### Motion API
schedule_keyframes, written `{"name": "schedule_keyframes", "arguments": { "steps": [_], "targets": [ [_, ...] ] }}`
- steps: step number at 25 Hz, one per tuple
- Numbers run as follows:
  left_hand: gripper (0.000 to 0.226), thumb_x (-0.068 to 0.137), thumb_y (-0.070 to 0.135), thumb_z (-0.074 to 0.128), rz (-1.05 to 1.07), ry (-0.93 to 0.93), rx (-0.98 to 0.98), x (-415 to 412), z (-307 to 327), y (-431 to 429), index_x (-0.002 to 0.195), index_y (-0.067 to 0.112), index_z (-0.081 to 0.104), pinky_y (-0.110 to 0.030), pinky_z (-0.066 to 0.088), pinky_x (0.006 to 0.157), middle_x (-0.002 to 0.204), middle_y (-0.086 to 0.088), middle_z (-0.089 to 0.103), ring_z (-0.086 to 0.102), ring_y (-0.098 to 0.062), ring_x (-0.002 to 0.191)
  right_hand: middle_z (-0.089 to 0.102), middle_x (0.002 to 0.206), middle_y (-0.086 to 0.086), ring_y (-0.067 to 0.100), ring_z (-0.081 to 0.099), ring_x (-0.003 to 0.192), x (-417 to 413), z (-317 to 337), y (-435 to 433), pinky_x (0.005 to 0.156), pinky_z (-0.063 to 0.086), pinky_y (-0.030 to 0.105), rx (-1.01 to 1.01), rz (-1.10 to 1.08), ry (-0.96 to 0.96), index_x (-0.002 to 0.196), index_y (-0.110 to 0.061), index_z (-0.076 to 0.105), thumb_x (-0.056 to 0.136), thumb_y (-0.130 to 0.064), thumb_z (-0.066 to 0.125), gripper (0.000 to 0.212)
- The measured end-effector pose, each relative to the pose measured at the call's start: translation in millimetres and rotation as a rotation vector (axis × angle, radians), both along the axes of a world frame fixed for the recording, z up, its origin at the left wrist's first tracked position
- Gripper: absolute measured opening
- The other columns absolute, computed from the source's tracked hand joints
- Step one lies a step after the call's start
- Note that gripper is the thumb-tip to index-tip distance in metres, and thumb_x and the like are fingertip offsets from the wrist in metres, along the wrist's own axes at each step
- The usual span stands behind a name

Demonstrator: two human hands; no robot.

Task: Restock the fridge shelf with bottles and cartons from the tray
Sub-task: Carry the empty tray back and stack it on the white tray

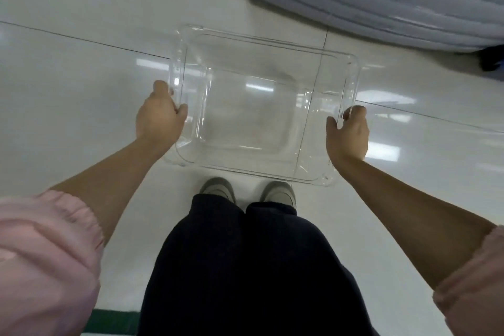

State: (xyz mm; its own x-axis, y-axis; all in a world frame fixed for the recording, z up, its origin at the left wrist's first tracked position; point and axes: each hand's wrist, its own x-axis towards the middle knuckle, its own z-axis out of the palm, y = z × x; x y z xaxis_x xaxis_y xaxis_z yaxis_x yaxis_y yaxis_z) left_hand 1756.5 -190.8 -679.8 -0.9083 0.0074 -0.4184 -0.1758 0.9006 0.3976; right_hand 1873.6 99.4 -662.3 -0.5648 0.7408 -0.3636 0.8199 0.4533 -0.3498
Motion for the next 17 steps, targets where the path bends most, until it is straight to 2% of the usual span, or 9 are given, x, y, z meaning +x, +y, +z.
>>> {"name": "schedule_keyframes", "arguments": {
  "steps": [2, 5, 8, 10, 12, 14, 17],
  "targets": [
    [0.028, 0.086, 0.018, 0.058, 0.038, 0.032, 0.046, 6, 37, -13, 0.107, 0.003, 0.046, -0.034, 0.041, 0.065, 0.081, -0.011, 0.063, 0.059, -0.034, 0.075, 0.05, 0.081, 0.001, 0.024, 0.047, 0.07, -5, 37, -3, 0.061, 0.034, 0.031, -0.017, 0.045, 0.049, 0.099, -0.01, 0.041, 0.09, -0.018, 0.054, 0.017],
    [0.021, 0.083, 0.019, 0.06, 0.125, 0.047, 0.14, 9, 116, -36, 0.095, 0.014, 0.043, -0.026, 0.035, 0.055, 0.065, 0.005, 0.052, 0.052, -0.017, 0.059, 0.044, 0.061, -0.005, 0.017, 0.044, 0.055, -20, 123, -10, 0.051, 0.034, 0.028, -0.063, 0.143, 0.121, 0.093, -0.014, 0.038, 0.089, -0.016, 0.055, 0.017],
    [0.023, 0.08, 0.019, 0.063, 0.245, 0.089, 0.206, 6, 217, -62, 0.092, 0.018, 0.043, -0.009, 0.036, 0.054, 0.063, 0.01, 0.051, 0.053, -0.003, 0.058, 0.043, 0.054, -0.006, 0.011, 0.043, 0.047, -43, 224, -21, 0.045, 0.033, 0.024, -0.117, 0.245, 0.181, 0.093, -0.015, 0.04, 0.089, -0.015, 0.056, 0.017],
    [0.023, 0.08, 0.016, 0.064, 0.348, 0.124, 0.261, 2, 285, -79, 0.093, 0.018, 0.045, 0.0, 0.035, 0.054, 0.063, 0.01, 0.051, 0.054, 0.006, 0.057, 0.043, 0.051, -0.006, 0.009, 0.041, 0.044, -62, 290, -31, 0.043, 0.034, 0.022, -0.168, 0.3, 0.217, 0.095, -0.015, 0.043, 0.09, -0.014, 0.057, 0.016],
    [0.024, 0.08, 0.015, 0.065, 0.424, 0.157, 0.313, -4, 350, -98, 0.095, 0.017, 0.048, 0.005, 0.033, 0.054, 0.064, 0.009, 0.053, 0.052, 0.014, 0.054, 0.041, 0.053, -0.006, 0.009, 0.039, 0.045, -85, 351, -44, 0.041, 0.034, 0.012, -0.195, 0.344, 0.248, 0.094, -0.011, 0.045, 0.089, -0.013, 0.059, 0.015],
    [0.024, 0.079, 0.014, 0.067, 0.486, 0.195, 0.338, -13, 410, -125, 0.095, 0.017, 0.05, 0.005, 0.033, 0.052, 0.065, 0.008, 0.053, 0.05, 0.015, 0.051, 0.039, 0.057, -0.005, 0.009, 0.038, 0.048, -112, 409, -65, 0.04, 0.034, 0.009, -0.228, 0.393, 0.268, 0.09, -0.007, 0.046, 0.087, -0.012, 0.06, 0.015],
    [0.023, 0.079, 0.012, 0.068, 0.584, 0.241, 0.393, -30, 478, -166, 0.093, 0.019, 0.051, 0.003, 0.035, 0.049, 0.066, 0.007, 0.051, 0.048, 0.012, 0.048, 0.04, 0.057, -0.007, 0.0, 0.043, 0.045, -155, 481, -102, 0.04, 0.033, 0.007, -0.253, 0.469, 0.316, 0.086, -0.012, 0.046, 0.083, -0.008, 0.061, 0.016]
  ]
}}
